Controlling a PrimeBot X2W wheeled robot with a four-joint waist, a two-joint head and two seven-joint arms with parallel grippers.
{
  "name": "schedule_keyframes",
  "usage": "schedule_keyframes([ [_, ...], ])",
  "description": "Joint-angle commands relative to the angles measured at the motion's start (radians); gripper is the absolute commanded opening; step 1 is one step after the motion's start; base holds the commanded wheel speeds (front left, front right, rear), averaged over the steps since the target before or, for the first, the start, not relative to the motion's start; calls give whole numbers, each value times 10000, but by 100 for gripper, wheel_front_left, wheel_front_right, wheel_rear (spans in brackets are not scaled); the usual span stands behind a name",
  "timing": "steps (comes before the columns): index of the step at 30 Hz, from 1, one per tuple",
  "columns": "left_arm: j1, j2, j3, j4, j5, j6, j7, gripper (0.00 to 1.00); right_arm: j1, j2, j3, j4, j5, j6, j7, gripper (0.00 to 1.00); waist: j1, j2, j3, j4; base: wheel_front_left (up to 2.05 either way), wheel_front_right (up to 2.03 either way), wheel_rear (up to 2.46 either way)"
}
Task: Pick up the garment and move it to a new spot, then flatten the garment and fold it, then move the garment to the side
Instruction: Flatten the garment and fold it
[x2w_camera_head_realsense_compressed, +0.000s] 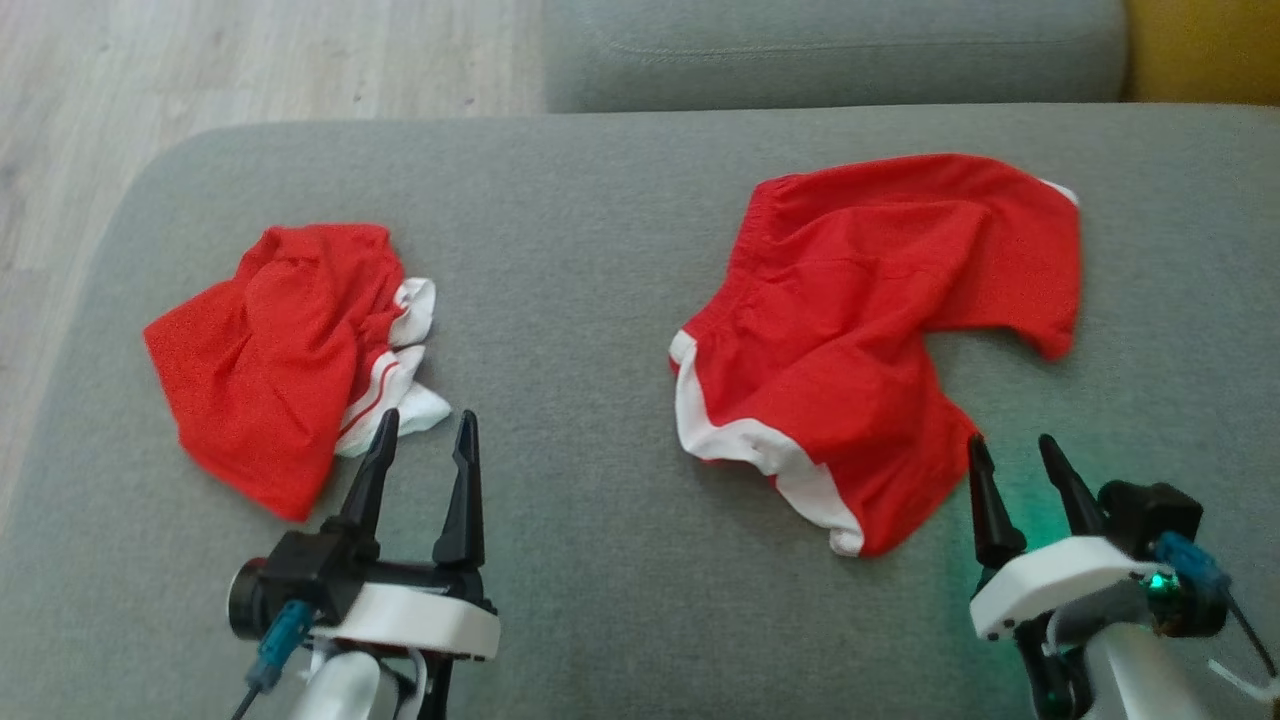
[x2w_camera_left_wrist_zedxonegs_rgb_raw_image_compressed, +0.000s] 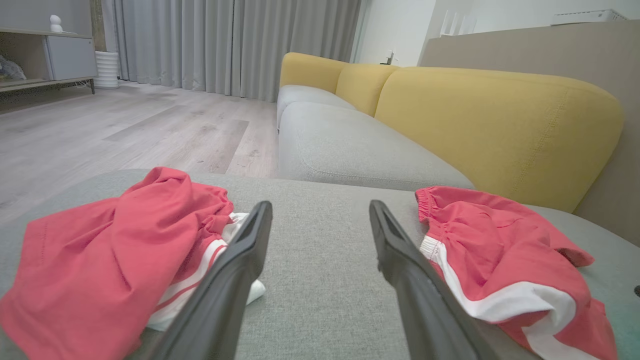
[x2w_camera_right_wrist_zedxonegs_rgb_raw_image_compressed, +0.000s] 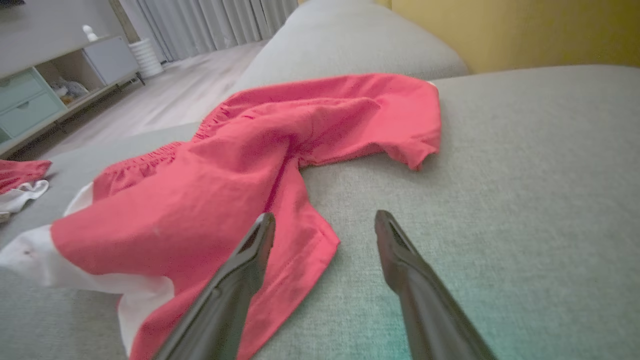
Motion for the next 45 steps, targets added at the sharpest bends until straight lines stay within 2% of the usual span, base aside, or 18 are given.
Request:
schedule_keyframes([
  [1, -445, -9, 251, -223, 102, -69, -95, 100, -481, -53, 122, -59, -73, -7, 32, 100, 0, 0, 97, 163, 0, 0, 0],
  [9, -565, -28, 242, -149, 145, -137, -95, 100, -1366, -53, -25, 1713, -228, -7, 113, 99, 0, 0, 317, 592, 0, 0, 0],
  [10, -570, -24, 257, -143, 147, -130, -95, 100, -1447, -53, -28, 1922, -318, -7, 123, 71, 0, 0, 315, 617, 0, 0, 0],
  [11, -572, -20, 275, -141, 148, -123, -95, 100, -1522, -53, -65, 2100, -409, -7, 101, 19, 0, 0, 310, 638, 0, 0, 0],
  [12, -573, -15, 291, -138, 147, -121, -95, 100, -1595, -53, -107, 2245, -504, -7, 42, 0, 0, 0, 301, 659, 0, 0, 0],
  [16, -520, -13, 383, -128, 134, -91, -95, 100, -1850, -53, -512, 2598, -780, -7, -239, 0, 0, 0, 163, 654, 0, 0, 0],
  [20, -434, -65, 463, -159, 120, -50, -95, 100, -1973, -53, -1472, 2370, -1959, -7, -308, 0, 0, 0, -33, 581, 0, 0, 0],
  [23, -396, -127, 476, -201, 116, -47, -95, 100, -2034, -86, -2381, 1839, -2752, -7, 30, 0, 0, 0, -120, 546, 0, 0, 0],
  [26, -364, -170, 487, -211, 126, -37, -95, 100, -2133, -333, -3081, 1110, -3392, -7, 320, 0, 0, 0, -176, 519, 0, 0, 0],
  [36, -359, -240, 594, -262, 170, -68, -95, 100, -2464, -1267, -3927, -20, -4518, -7, 1484, 0, 0, 0, -204, 505, 0, 0, 0],
  [37, -360, -252, 599, -267, 175, -76, -95, 100, -2445, -1419, -3784, -63, -4814, -7, 1490, 64, 0, 0, -192, 500, 0, 0, 0],
  [38, -363, -263, 607, -271, 180, -84, -95, 100, -2422, -1554, -3666, -130, -5146, -7, 1431, 100, 0, 0, -181, 495, 0, 0, 0],
  [45, -351, -300, 693, -257, 229, -163, -95, 100, -2435, -409, -3668, -819, -4979, -7, 44, 100, 0, 0, -209, 377, 0, 0, 0],
])
